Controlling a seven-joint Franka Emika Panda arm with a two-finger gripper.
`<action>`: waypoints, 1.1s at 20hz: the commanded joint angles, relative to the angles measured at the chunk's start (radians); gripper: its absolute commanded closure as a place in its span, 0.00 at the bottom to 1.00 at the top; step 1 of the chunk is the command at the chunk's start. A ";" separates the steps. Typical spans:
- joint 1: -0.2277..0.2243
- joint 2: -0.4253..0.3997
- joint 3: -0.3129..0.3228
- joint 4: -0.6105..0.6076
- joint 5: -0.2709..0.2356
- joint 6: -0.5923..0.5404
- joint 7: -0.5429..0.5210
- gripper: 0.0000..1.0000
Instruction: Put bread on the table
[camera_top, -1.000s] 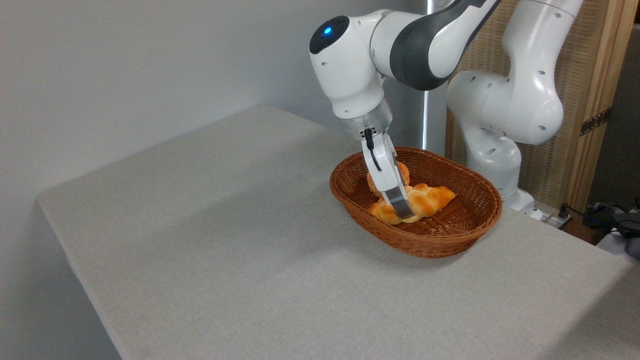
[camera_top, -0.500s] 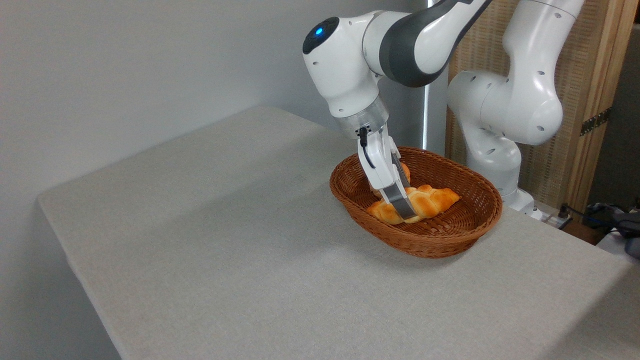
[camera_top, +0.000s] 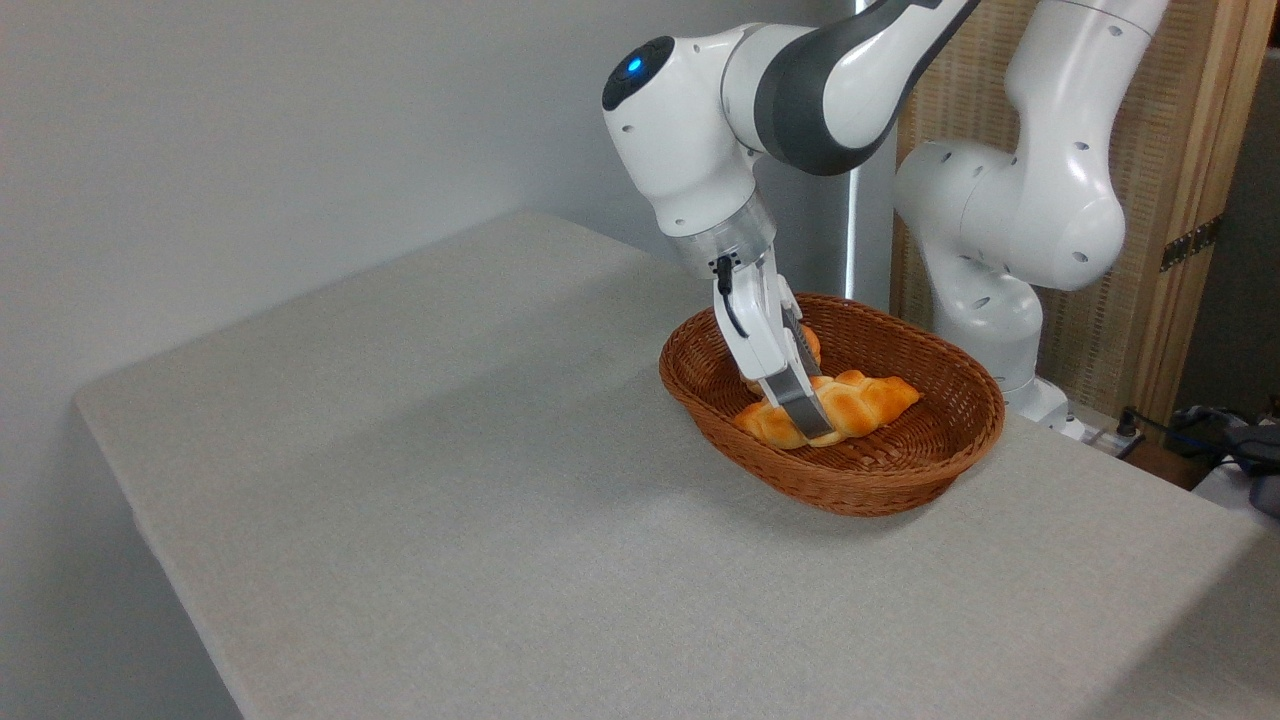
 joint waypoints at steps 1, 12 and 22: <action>-0.002 0.002 0.002 0.027 0.016 -0.032 0.008 0.49; -0.004 0.059 0.019 0.199 0.000 -0.137 0.015 0.51; -0.042 0.138 0.019 0.259 0.005 -0.175 0.014 0.55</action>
